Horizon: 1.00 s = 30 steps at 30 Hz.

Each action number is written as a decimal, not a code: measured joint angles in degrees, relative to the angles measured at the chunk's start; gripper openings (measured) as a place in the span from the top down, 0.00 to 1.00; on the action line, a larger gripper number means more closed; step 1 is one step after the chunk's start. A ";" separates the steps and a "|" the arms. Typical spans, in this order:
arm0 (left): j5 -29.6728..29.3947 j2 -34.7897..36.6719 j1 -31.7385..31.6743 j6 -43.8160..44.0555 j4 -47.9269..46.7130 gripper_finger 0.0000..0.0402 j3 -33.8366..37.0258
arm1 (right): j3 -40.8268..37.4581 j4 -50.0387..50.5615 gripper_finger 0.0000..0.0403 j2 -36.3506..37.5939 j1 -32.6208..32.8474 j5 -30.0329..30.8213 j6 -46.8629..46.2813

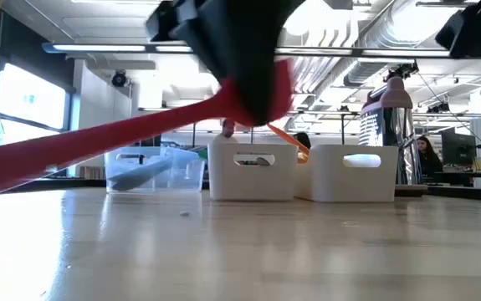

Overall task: Pick & Place Kitchen Items
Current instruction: Put the red spatula into the right white bin

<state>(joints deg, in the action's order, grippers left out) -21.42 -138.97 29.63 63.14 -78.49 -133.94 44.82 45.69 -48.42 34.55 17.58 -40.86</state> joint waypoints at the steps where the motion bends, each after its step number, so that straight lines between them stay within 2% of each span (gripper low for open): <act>1: -1.10 1.02 0.00 -0.77 2.31 0.96 0.85 | 0.00 -0.70 0.42 0.00 1.04 0.01 -0.03; 6: -8.96 3.28 0.09 -5.03 7.37 0.96 -0.07 | 0.00 -4.36 0.42 0.00 5.91 0.84 -1.40; 10: -14.01 5.16 0.00 -12.37 16.58 0.96 -0.62 | 0.00 -8.64 0.42 0.00 9.19 2.97 -1.17; 16: -15.48 7.44 -0.74 -29.25 35.52 0.96 -0.61 | 0.00 -14.48 0.42 0.00 13.11 4.90 3.33; 25: -18.61 8.43 -0.81 -55.69 61.39 0.96 -0.65 | 0.00 -18.29 0.42 -1.59 15.78 12.74 3.78; 30: -17.82 8.43 -1.59 -64.08 71.45 0.96 -0.65 | 0.00 -25.75 0.42 -4.75 15.77 12.49 9.35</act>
<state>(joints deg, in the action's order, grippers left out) -39.24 -130.54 28.03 -0.94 -7.05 -134.58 44.82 19.93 -53.18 50.33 30.07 -31.51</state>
